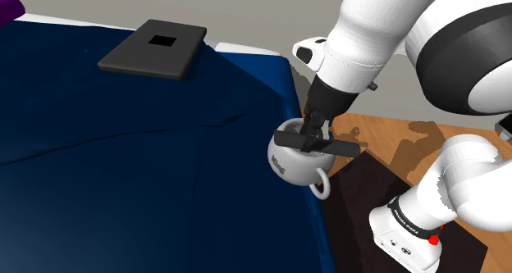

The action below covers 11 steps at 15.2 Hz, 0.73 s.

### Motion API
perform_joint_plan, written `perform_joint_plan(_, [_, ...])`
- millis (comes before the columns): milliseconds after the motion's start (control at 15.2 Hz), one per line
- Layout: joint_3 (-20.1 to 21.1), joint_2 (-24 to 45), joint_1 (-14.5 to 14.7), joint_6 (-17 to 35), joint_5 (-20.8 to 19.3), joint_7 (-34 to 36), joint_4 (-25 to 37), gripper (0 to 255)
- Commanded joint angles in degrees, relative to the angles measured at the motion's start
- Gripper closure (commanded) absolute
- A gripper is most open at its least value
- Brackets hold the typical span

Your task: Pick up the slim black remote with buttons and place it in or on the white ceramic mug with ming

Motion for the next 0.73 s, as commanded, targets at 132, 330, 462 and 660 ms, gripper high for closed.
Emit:
perform_joint_plan(132, [0.0, 0.07, 0.0, 0.01, 0.0, -0.03, -0.14, 0])
perform_joint_plan(330, [0.03, 0.1, 0.0, -0.01, 0.0, 0.0, -0.08, 0])
perform_joint_plan(462, [-0.29, -0.18, -0.07, -3.91, -0.15, 0.01, 3.55, 0])
perform_joint_plan(660, [-0.52, -0.14, -0.16, -7.34, -0.33, 0.08, 7.02, 0])
